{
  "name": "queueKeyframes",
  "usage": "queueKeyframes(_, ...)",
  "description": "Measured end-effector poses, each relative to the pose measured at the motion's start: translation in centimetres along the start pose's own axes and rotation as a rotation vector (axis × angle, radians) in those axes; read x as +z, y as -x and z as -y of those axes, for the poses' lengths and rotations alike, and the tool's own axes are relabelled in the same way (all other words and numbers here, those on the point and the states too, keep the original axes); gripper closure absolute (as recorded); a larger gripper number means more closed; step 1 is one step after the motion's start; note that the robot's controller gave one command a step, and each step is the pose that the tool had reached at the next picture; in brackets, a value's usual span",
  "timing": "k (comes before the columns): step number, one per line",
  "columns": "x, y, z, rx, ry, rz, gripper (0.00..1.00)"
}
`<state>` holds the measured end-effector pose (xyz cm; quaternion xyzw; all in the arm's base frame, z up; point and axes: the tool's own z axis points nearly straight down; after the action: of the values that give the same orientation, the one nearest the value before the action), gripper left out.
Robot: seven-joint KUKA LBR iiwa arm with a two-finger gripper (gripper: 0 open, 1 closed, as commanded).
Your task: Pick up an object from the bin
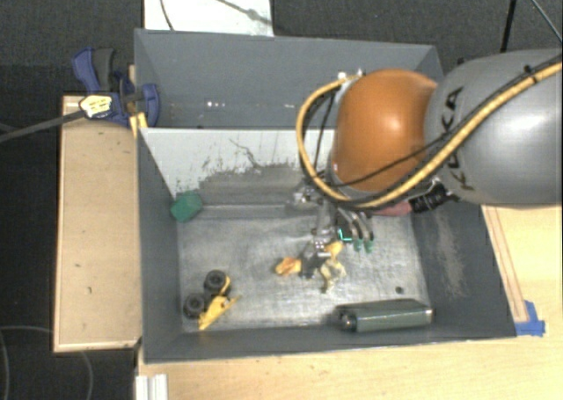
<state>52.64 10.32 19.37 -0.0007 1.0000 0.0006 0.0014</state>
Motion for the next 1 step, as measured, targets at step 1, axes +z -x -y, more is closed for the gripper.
queueKeyframes(1, 11.68, 1.87, 2.07, -0.052, 0.002, -0.008, 1.00)
